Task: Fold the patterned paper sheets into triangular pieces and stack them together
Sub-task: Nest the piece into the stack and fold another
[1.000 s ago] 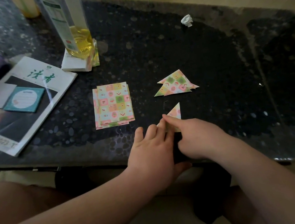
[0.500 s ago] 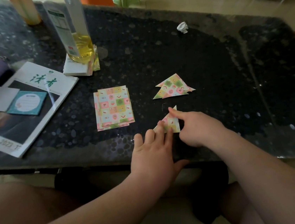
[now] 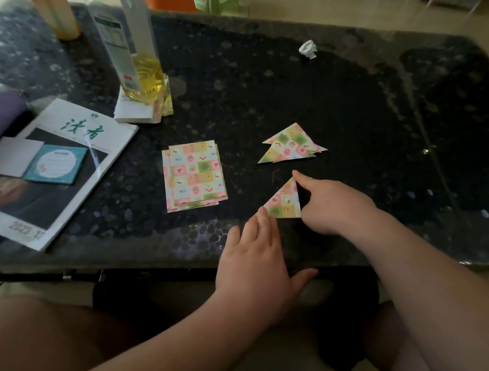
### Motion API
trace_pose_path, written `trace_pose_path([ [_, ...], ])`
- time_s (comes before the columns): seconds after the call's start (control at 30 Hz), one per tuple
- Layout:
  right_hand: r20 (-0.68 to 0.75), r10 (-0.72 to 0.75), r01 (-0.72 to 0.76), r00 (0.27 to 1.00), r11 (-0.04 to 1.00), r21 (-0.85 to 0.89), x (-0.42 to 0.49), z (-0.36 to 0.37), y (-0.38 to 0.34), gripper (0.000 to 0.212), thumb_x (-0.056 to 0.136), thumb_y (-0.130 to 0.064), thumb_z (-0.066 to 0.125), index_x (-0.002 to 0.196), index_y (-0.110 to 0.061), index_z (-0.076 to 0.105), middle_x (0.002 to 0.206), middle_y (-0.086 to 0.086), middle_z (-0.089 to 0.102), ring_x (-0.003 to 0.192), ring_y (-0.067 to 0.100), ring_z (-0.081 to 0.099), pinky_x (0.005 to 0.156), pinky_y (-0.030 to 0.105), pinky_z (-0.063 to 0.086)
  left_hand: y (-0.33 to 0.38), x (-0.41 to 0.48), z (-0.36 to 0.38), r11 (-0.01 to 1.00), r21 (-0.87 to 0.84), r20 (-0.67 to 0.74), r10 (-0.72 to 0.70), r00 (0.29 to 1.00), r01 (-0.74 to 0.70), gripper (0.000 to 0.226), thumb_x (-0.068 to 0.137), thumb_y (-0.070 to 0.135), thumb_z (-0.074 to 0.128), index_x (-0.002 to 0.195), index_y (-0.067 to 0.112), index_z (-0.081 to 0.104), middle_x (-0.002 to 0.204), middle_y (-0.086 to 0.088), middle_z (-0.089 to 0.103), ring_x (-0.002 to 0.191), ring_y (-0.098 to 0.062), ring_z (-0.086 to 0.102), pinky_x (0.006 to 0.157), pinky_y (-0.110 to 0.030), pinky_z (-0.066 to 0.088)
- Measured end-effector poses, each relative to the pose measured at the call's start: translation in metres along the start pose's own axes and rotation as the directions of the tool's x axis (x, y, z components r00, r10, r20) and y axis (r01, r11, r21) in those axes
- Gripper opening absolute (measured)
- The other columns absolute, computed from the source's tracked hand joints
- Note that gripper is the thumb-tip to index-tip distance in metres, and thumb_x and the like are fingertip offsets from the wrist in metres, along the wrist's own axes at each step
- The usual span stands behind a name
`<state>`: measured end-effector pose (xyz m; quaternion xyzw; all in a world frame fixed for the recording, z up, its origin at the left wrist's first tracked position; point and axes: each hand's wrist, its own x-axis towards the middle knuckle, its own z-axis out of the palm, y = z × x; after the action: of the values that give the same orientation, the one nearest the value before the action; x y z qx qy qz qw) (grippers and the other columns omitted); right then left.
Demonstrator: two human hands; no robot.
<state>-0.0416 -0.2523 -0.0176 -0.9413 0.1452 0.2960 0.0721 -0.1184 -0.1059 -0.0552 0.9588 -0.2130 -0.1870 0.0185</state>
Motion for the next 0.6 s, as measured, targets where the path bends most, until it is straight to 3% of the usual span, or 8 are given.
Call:
trace_pose_path([
  [0.07, -0.006, -0.029, 0.03, 1.0, 0.996, 0.085, 0.001, -0.001, -0.001, 0.087, 0.09, -0.017, 0.055, 0.16, -0.048, 0.015, 0.157, 0.0, 0.043, 0.12, 0.023, 0.062, 0.092, 0.044, 0.059, 0.002, -0.003, -0.004, 0.999, -0.029, 0.021, 0.016, 1.0, -0.015, 0.106, 0.094, 0.081, 0.021, 0.162, 0.004, -0.004, 0.171, -0.015, -0.003, 0.157, -0.029, 0.0, 0.128, -0.049, 0.005],
  [0.17, -0.217, -0.078, 0.128, 0.973, 0.966, 0.225, 0.002, 0.001, -0.002, 0.073, 0.092, -0.033, 0.061, 0.159, -0.031, 0.03, 0.14, 0.001, 0.06, 0.121, 0.022, 0.061, 0.098, 0.044, 0.056, 0.0, -0.005, -0.011, 0.997, -0.069, 0.056, 0.021, 0.998, -0.017, 0.1, 0.096, 0.079, 0.02, 0.162, 0.01, -0.007, 0.172, -0.01, -0.006, 0.158, -0.024, -0.008, 0.127, -0.05, -0.002],
  [0.23, -0.285, -0.07, 0.153, 0.956, 0.947, 0.281, 0.001, 0.005, -0.004, 0.083, 0.091, -0.04, 0.068, 0.159, -0.024, 0.023, 0.131, 0.004, 0.063, 0.118, 0.023, 0.062, 0.097, 0.042, 0.055, 0.001, -0.007, -0.014, 0.997, -0.071, 0.08, 0.014, 0.997, -0.008, 0.097, 0.096, 0.079, 0.02, 0.163, 0.014, -0.006, 0.172, -0.007, -0.008, 0.158, -0.022, -0.011, 0.126, -0.054, -0.006],
  [0.3, -0.254, -0.061, 0.133, 0.965, 0.951, 0.278, 0.001, 0.009, -0.006, 0.097, 0.087, -0.041, 0.076, 0.16, -0.019, 0.016, 0.144, 0.008, 0.05, 0.131, 0.027, 0.052, 0.102, 0.039, 0.047, 0.001, -0.006, -0.018, 0.995, -0.096, 0.089, 0.005, 0.996, 0.003, 0.092, 0.095, 0.079, 0.023, 0.164, 0.021, 0.004, 0.172, -0.005, -0.002, 0.158, -0.022, -0.006, 0.125, -0.055, -0.005],
  [0.37, -0.217, -0.033, 0.104, 0.976, 0.94, 0.325, 0.003, 0.01, -0.01, 0.097, 0.085, -0.037, 0.079, 0.157, -0.016, 0.018, 0.149, 0.01, 0.043, 0.134, 0.028, 0.049, 0.098, 0.036, 0.045, -0.001, -0.003, -0.026, 0.993, -0.12, 0.049, 0.007, 0.999, -0.001, 0.078, 0.095, 0.076, 0.03, 0.157, 0.028, 0.03, 0.165, -0.003, 0.023, 0.153, -0.023, 0.017, 0.125, -0.051, 0.011],
  [0.43, -0.18, 0.0, 0.073, 0.984, 0.913, 0.401, 0.008, 0.01, -0.012, 0.087, 0.085, -0.03, 0.079, 0.152, -0.015, 0.026, 0.147, 0.01, 0.045, 0.13, 0.028, 0.053, 0.089, 0.032, 0.043, -0.007, 0.008, -0.038, 0.988, -0.155, 0.019, -0.006, 1.0, 0.009, 0.054, 0.098, 0.065, 0.041, 0.139, 0.03, 0.051, 0.141, 0.003, 0.047, 0.131, -0.02, 0.04, 0.114, -0.041, 0.034],
  [0.53, -0.112, 0.03, 0.032, 0.993, 0.858, 0.514, 0.016, 0.008, -0.012, 0.08, 0.084, -0.022, 0.081, 0.15, -0.016, 0.035, 0.143, 0.007, 0.053, 0.128, 0.026, 0.056, 0.088, 0.029, 0.045, -0.022, 0.034, -0.052, 0.92, -0.374, 0.025, -0.118, 0.993, 0.119, 0.028, 0.101, 0.039, 0.055, 0.126, 0.029, 0.058, 0.124, 0.007, 0.051, 0.109, -0.013, 0.048, 0.095, -0.03, 0.046],
  [0.6, -0.073, 0.011, 0.032, 0.997, 0.826, 0.563, 0.02, 0.005, -0.01, 0.069, 0.084, -0.02, 0.08, 0.144, -0.02, 0.046, 0.129, 0.003, 0.063, 0.116, 0.022, 0.063, 0.09, 0.031, 0.053, -0.032, 0.05, -0.057, 0.826, -0.513, 0.074, -0.228, 0.971, 0.233, 0.031, 0.098, 0.033, 0.064, 0.128, 0.029, 0.056, 0.125, 0.008, 0.052, 0.102, -0.01, 0.052, 0.085, -0.026, 0.047],
])
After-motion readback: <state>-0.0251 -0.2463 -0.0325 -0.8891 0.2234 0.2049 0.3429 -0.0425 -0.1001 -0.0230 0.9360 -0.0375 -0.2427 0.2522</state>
